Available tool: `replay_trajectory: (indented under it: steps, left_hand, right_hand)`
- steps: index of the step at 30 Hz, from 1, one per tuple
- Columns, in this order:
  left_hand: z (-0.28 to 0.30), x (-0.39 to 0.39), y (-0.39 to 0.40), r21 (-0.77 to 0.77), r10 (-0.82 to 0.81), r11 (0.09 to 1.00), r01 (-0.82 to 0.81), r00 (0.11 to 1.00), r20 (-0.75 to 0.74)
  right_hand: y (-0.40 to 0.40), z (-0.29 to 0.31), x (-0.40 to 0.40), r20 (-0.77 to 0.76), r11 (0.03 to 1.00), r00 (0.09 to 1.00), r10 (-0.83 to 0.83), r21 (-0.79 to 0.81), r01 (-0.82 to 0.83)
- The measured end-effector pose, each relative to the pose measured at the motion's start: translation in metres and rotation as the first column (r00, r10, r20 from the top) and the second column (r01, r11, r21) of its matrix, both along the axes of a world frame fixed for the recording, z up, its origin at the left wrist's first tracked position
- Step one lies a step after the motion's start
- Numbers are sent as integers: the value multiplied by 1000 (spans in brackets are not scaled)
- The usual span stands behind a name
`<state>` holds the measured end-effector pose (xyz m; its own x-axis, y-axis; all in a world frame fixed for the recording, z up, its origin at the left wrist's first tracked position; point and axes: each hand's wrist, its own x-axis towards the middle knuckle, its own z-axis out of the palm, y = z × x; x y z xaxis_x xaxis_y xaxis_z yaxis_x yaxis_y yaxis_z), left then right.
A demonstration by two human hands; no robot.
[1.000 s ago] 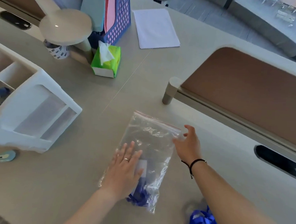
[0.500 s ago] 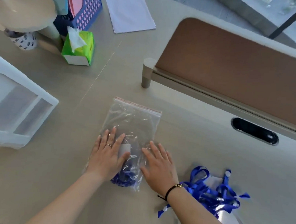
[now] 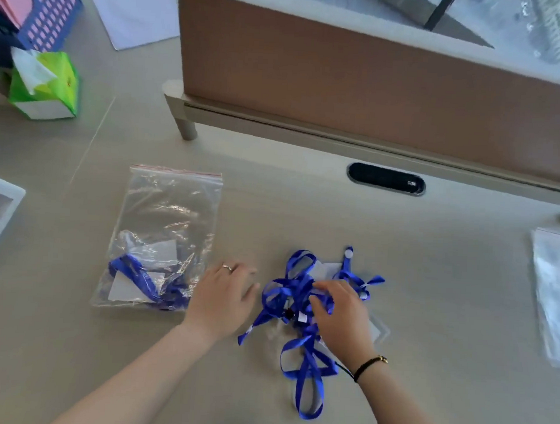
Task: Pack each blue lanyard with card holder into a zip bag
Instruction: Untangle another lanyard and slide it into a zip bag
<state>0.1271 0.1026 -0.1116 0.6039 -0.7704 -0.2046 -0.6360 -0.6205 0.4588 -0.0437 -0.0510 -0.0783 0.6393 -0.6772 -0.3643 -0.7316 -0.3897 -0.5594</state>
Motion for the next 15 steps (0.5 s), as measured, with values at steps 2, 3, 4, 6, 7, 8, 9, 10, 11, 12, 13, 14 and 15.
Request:
replay_trajectory:
  steps: [2, 3, 4, 6, 7, 8, 9, 10, 11, 12, 13, 14, 15]
  left_hand:
    - [3, -30, -9, 2, -6, 1000, 6, 997, -75]
    - [3, -44, -12, -5, -1, 1000, 0, 993, -117]
    - [3, -57, -15, -5, 5, 1000, -6, 988, -153]
    - [3, -81, -21, 3, -3, 1000, 3, 987, -162]
    - [2, -89, -22, 13, -11, 1000, 13, 989, -149]
    - [1, -96, -23, 32, -18, 999, 23, 990, -140]
    - [1, -104, -25, 60, -26, 998, 34, 991, -130]
    - [1, -111, -27, 90, -33, 995, 45, 991, -127]
    - [1, -118, -29, 121, -37, 991, 52, 991, -127]
    - [2, -124, -31, 154, -33, 987, 53, 991, -128]
    - [2, -129, -32, 187, -21, 981, 46, 991, -133]
    - [3, -134, -33, 218, 2, 975, 29, 990, -142]
    - [3, -138, -34, 243, 29, 970, 9, 988, -153]
  right_hand:
    - [-17, 0, -36, -4, 992, 992, -128, -21, 128]
    - [-25, -2, -53, -16, 983, 984, -179, -29, 179]
    - [-32, -5, -69, -48, 977, 976, -211, -34, 209]
    - [-43, -14, -99, -169, 976, 961, -218, -28, 216]
    - [-45, -19, -107, -235, 979, 951, -200, -19, 201]
    - [-46, -24, -112, -284, 984, 943, -172, -12, 176]
    - [-46, -29, -117, -313, 989, 939, -144, -9, 149]
    - [-45, -32, -120, -324, 993, 939, -117, -21, 116]
    - [-44, -36, -122, -325, 995, 941, -95, -43, 86]
    - [-43, -39, -124, -319, 995, 944, -81, -75, 60]
    - [-41, -42, -125, -310, 993, 948, -79, -105, 48]
    - [-40, -44, -125, -297, 991, 951, -91, -123, 57]
    - [-39, -46, -126, -280, 989, 953, -113, -127, 80]
